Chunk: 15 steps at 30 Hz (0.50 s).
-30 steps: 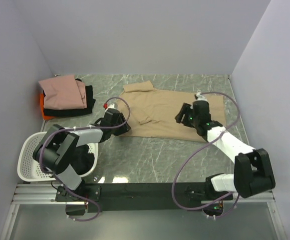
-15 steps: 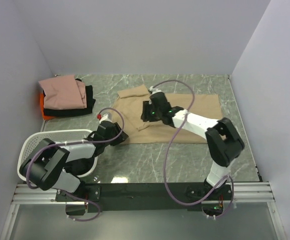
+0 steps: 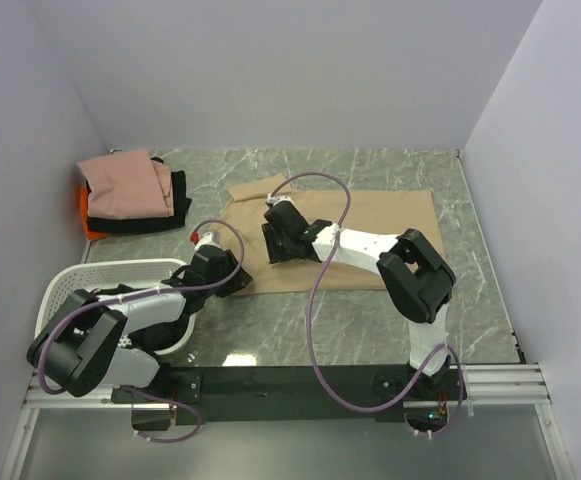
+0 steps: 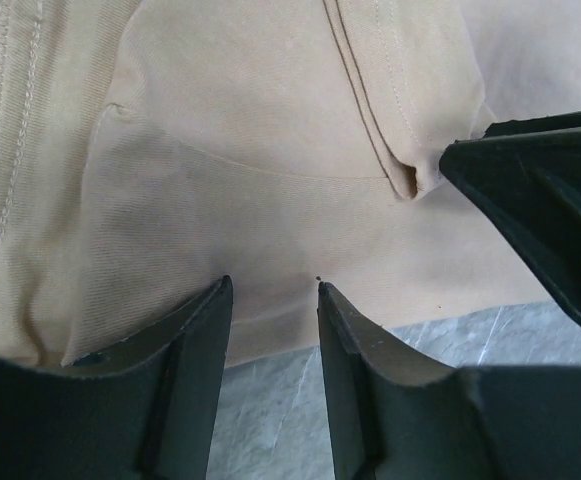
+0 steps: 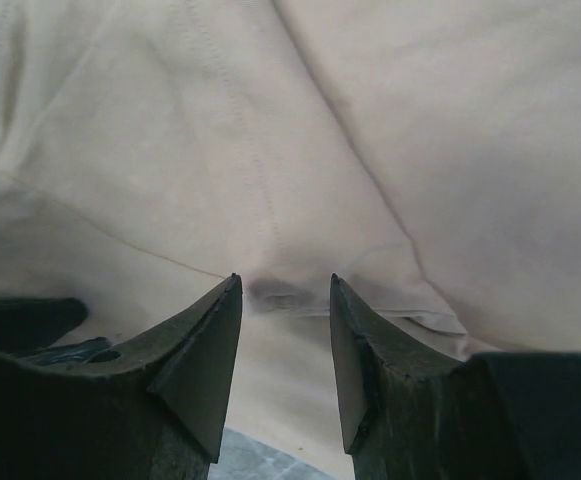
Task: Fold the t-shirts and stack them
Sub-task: Fold the tshirt
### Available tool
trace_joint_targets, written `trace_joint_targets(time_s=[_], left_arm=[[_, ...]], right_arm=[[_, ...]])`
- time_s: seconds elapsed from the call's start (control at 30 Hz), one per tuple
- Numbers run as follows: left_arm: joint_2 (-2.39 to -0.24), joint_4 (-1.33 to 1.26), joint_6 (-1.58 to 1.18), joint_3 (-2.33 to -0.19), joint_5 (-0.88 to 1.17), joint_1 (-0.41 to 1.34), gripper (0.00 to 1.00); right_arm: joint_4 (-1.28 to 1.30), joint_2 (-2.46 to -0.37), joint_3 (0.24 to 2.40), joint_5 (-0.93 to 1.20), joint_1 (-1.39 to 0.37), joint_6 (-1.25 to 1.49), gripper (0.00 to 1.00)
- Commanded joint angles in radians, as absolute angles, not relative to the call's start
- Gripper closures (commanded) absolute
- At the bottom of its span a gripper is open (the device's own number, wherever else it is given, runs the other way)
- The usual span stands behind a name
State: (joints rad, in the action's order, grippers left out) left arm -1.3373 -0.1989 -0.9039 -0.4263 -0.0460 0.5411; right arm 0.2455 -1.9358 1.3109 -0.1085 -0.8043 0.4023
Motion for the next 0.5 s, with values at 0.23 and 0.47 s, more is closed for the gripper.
trace_joint_targets(time_s=[0.23, 0.47], left_arm=[[-1.322, -0.112, -0.893, -0.403, -0.064, 0.545, 0.53], [-1.319, -0.112, -0.893, -0.396, -0.063, 0.545, 0.53]], right_arm=[[0.238, -1.947, 1.329, -0.152, -0.827, 0.39, 0.53], [0.241, -1.94, 1.327, -0.147, -0.836, 0.387, 0.53]])
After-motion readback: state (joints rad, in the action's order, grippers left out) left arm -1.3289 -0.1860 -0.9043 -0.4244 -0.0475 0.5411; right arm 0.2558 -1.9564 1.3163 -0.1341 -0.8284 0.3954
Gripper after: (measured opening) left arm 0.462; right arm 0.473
